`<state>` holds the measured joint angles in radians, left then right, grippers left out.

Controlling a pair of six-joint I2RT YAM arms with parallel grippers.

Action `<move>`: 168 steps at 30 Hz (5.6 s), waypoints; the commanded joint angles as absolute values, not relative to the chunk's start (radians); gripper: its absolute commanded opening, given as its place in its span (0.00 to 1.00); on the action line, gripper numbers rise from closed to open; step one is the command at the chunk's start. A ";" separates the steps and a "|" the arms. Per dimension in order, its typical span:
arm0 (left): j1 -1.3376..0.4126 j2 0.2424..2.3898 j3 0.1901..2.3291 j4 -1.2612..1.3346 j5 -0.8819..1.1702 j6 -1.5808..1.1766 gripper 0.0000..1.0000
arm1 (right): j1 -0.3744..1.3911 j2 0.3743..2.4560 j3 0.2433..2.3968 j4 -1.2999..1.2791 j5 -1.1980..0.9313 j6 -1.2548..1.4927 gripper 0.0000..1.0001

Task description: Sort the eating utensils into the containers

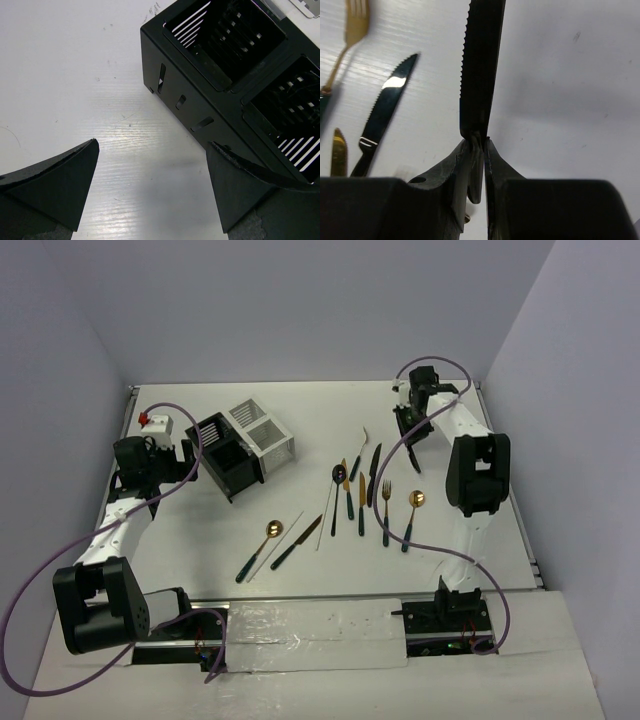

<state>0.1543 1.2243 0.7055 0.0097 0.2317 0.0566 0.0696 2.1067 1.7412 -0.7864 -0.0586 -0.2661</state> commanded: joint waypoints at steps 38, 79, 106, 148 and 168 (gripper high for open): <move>0.161 1.206 0.747 0.026 0.192 0.064 0.99 | 0.656 2.222 2.060 0.478 -0.187 0.213 0.00; 0.163 1.183 0.747 0.028 0.176 0.075 0.99 | 0.721 2.353 2.111 0.347 -0.043 0.189 0.46; 0.161 1.143 0.732 0.003 0.230 0.104 0.99 | 0.238 1.338 1.120 -0.678 0.069 0.330 0.67; 0.161 1.091 0.830 -0.158 0.382 0.152 0.94 | 0.523 1.172 1.129 -0.426 0.454 0.267 0.00; 0.166 1.062 0.805 -0.199 0.249 0.153 0.97 | 0.773 2.092 1.920 0.086 0.118 -0.038 0.00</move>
<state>0.1589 1.0618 0.8032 -0.2161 0.2699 0.1440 0.7761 2.0594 1.8339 0.1566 0.1280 0.0193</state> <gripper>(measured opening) 0.966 0.179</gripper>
